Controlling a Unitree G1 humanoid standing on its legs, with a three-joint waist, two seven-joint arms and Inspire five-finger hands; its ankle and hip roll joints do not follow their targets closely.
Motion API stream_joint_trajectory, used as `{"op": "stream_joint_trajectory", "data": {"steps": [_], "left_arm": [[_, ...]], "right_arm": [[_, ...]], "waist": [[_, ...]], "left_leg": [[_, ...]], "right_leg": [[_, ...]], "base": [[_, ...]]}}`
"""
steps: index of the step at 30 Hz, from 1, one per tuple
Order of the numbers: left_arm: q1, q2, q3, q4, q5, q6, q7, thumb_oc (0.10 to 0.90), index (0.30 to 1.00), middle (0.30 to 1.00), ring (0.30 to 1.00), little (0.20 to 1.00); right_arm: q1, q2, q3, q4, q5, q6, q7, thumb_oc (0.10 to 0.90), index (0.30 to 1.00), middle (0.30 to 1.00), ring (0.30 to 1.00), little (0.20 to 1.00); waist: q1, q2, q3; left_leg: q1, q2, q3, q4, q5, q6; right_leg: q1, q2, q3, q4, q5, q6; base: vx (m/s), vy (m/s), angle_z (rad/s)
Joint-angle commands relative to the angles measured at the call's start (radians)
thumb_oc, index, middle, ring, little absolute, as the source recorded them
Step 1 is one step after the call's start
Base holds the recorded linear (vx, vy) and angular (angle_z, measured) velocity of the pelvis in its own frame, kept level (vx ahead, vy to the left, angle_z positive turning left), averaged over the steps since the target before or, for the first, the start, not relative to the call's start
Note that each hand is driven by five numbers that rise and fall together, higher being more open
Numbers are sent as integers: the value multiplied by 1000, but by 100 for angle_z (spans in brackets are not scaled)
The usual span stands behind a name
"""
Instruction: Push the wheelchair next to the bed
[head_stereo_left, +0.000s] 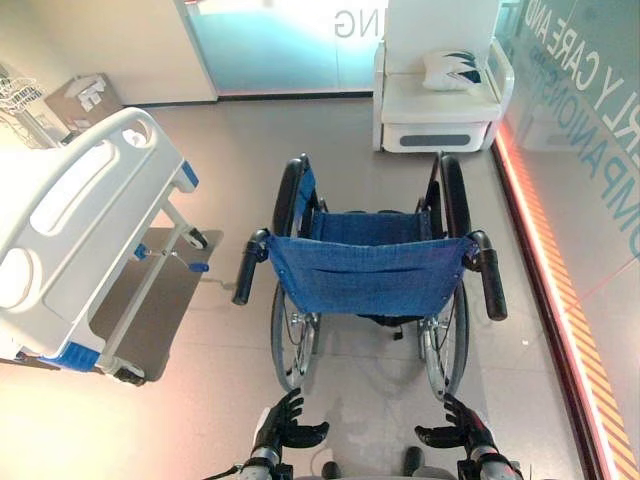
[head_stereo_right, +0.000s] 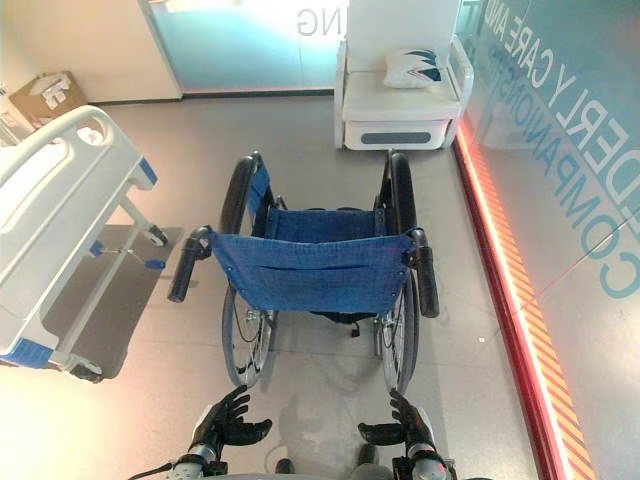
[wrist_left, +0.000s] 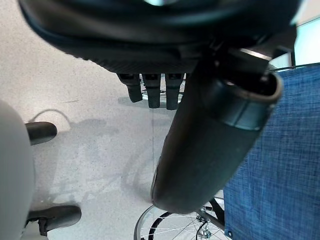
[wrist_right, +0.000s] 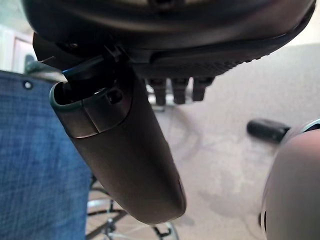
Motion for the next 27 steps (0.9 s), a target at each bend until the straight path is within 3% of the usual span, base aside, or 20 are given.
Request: {"op": "stream_joint_trajectory", "data": {"steps": [1, 7, 12, 16, 17, 20, 27], "left_arm": [[-65, 2, 6, 15, 22, -33, 13, 800, 900, 900, 900, 900], [-67, -7, 18, 25, -32, -13, -32, 800, 900, 900, 900, 900], [-64, 5, 50, -13, -57, -47, 24, 800, 900, 900, 900, 900], [-78, 47, 100, -97, -96, -10, 78, 800, 900, 900, 900, 900], [-83, 64, 124, -120, -116, -12, 96, 800, 900, 900, 900, 900], [-95, 96, 175, -184, -164, -2, 115, 800, 900, 900, 900, 900], [-113, 187, 281, -336, -192, -25, 214, 800, 900, 900, 900, 900]], "right_arm": [[-76, -4, 52, -10, -11, -67, -32, 800, 900, 900, 900, 900], [-75, 8, 25, -3, 68, -57, -16, 800, 900, 900, 900, 900], [-71, 0, -11, -52, 179, -68, -5, 800, 900, 900, 900, 900], [-72, -33, -40, -162, 233, -29, -16, 800, 900, 900, 900, 900], [-74, -47, -56, -183, 235, -59, -29, 800, 900, 900, 900, 900], [-85, -89, -96, -239, 240, -58, -70, 800, 900, 900, 900, 900], [-131, -241, -233, -320, 289, 2, -51, 800, 900, 900, 900, 900]], "waist": [[3, -38, 4], [-3, -37, 5], [-5, -38, 0], [-6, -43, -1], [-6, -45, -2], [-7, -47, -3], [-5, -42, -10]], "left_leg": [[-40, -66, 11, 47, -49, 32], [-28, -66, 14, 46, -54, 34], [-15, -64, 13, 39, -51, 31], [-16, -62, 15, 38, -51, 32], [-14, -62, 16, 36, -50, 32], [-6, -60, 18, 31, -49, 33], [5, -60, 19, 25, -48, 33]], "right_leg": [[5, 12, 33, 73, -67, -19], [13, 14, 39, 74, -69, -21], [21, 12, 41, 73, -65, -17], [14, 12, 47, 74, -61, -13], [14, 13, 50, 73, -60, -13], [15, 15, 55, 72, -56, -12], [19, 14, 62, 74, -55, -12]], "base": [[0, 0, 0], [10, 3, -1], [43, 1, -1], [-4, -17, -4], [-4, -29, -8], [8, -14, -3], [20, 4, 0]]}}
